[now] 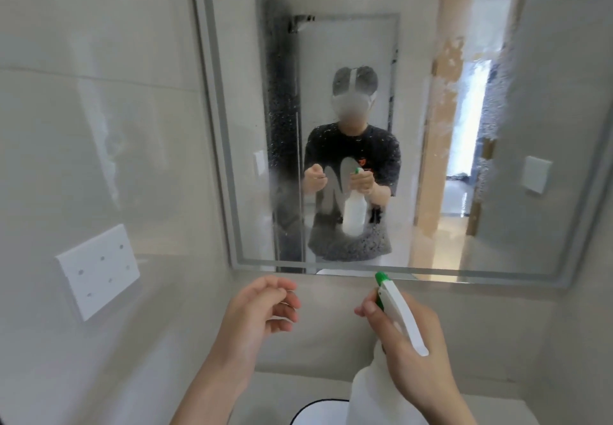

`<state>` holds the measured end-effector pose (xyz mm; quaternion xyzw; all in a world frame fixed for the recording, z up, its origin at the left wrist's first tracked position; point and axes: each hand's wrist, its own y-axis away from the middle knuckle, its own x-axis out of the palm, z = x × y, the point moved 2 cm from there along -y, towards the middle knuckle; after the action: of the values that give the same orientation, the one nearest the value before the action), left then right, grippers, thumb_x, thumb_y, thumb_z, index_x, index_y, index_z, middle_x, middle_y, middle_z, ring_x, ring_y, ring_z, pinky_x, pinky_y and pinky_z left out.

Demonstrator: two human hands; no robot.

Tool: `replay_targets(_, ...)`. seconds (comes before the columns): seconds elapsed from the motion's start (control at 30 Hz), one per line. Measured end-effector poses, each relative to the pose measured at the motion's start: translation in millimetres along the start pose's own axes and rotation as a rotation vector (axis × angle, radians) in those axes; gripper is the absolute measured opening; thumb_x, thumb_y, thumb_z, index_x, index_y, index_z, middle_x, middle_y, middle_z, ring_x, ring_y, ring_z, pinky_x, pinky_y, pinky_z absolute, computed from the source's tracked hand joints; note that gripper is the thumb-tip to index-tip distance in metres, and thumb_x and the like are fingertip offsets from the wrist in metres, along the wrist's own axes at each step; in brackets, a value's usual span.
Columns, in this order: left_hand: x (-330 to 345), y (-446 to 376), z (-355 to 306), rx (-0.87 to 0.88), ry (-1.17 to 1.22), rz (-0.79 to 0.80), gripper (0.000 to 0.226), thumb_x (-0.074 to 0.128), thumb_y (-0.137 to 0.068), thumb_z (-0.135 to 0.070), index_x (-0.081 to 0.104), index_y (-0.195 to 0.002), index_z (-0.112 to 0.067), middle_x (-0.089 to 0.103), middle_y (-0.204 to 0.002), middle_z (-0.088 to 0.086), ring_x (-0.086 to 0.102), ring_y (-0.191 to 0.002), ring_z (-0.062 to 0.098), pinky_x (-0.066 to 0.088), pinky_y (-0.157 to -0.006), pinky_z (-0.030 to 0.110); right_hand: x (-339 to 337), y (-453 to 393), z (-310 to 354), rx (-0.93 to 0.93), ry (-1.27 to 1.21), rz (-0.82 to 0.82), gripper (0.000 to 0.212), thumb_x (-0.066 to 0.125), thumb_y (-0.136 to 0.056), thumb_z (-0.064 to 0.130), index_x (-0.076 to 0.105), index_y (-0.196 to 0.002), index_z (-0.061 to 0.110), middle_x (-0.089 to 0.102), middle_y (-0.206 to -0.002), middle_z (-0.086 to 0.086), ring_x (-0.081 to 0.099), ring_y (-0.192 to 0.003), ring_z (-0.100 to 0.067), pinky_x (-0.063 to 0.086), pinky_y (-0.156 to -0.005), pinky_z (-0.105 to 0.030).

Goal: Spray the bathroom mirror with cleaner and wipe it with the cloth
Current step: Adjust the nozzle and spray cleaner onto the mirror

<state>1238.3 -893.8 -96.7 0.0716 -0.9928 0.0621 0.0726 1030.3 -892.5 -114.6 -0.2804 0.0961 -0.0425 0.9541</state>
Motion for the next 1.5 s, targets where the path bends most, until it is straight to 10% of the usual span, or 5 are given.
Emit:
replay_targets(0.67, 79.3, -3.4, -32.3, 0.115, 0.077, 0.293, 0.017, 0.059, -0.076, -0.006, 0.065, -0.088, 0.005, 0.065, -0.067, 0.019, 0.058, -0.052, 0.023, 0.048, -0.047, 0.027, -86.8, 2.8, 34.5, -0.052, 0.051, -0.396, 0.024, 0.060, -0.080, 0.025, 0.068, -0.064, 0.008, 0.067, -0.060, -0.005, 0.057, -0.050, -0.005, 0.038, -0.051, -0.009)
replay_targets(1.2, 126.0, -7.2, -15.9, -0.153, 0.147, 0.478, 0.023, 0.035, -0.096, 0.013, 0.057, -0.092, 0.014, 0.060, -0.066, 0.031, 0.058, -0.047, 0.031, 0.043, -0.056, 0.037, -160.2, 18.2, 33.5, 0.107, 0.120, -0.672, 0.015, 0.073, -0.086, 0.012, 0.074, -0.075, 0.003, 0.071, -0.056, -0.011, 0.060, -0.055, -0.017, 0.046, -0.061, -0.026)
replay_targets(1.37, 140.7, 0.2, -24.4, -0.275, 0.298, 0.650, 0.049, 0.083, -0.040, 0.018, 0.061, -0.083, 0.022, 0.057, -0.065, 0.039, 0.058, -0.043, 0.040, 0.053, -0.041, 0.041, -174.4, 17.5, 45.7, 0.164, 0.096, -0.681, 0.031, 0.073, -0.083, -0.004, 0.074, -0.056, 0.011, 0.075, -0.068, -0.012, 0.067, -0.082, -0.026, 0.044, -0.066, -0.012)
replay_targets(1.5, 164.2, -7.5, -26.2, -0.190, 0.149, 0.496, 0.020, 0.037, -0.095, 0.014, 0.057, -0.092, 0.014, 0.060, -0.061, 0.029, 0.055, -0.049, 0.031, 0.043, -0.054, 0.037, -190.5, 17.9, 52.4, 0.130, 0.109, -0.658, 0.028, 0.072, -0.086, -0.001, 0.072, -0.060, 0.008, 0.077, -0.068, -0.006, 0.065, -0.068, -0.014, 0.044, -0.064, -0.020)
